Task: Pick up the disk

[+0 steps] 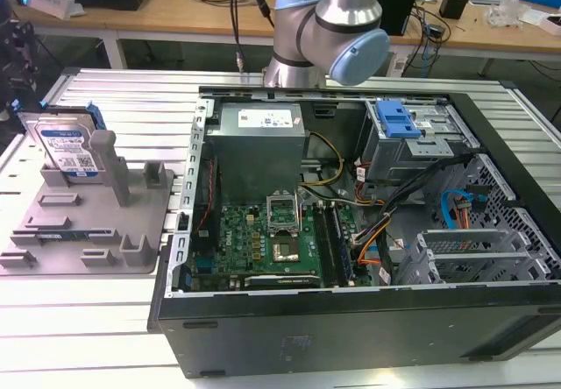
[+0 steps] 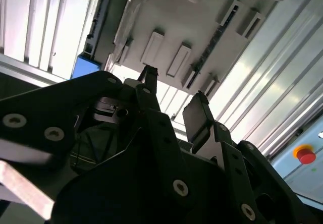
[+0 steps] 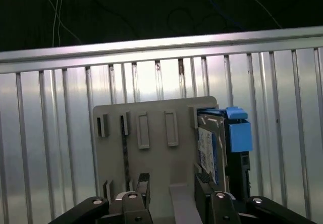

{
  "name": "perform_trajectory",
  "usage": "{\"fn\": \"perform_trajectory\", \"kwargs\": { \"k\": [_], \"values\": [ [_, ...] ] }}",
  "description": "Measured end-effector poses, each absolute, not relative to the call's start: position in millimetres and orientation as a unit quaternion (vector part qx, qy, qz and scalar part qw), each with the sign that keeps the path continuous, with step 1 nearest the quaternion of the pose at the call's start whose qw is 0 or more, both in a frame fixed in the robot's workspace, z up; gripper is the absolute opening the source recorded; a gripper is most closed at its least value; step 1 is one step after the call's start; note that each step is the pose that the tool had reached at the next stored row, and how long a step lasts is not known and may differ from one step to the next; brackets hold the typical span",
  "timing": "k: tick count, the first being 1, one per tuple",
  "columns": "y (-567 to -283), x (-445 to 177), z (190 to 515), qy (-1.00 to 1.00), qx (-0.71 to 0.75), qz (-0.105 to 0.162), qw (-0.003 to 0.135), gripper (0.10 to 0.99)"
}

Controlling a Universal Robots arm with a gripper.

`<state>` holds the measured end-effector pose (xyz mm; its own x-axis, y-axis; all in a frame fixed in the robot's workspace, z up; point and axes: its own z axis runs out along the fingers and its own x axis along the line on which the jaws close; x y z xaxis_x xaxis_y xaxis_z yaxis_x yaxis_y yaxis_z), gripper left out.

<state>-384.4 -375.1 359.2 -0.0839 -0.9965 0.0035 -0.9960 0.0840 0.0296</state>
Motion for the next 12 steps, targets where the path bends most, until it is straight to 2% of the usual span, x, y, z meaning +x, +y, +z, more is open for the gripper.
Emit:
{"fn": "perform_trajectory", "kwargs": {
  "k": [12],
  "values": [
    [-324.7, -402.4, 358.9, -0.736, 0.677, -0.009, 0.012, 0.482]
  ]
}}
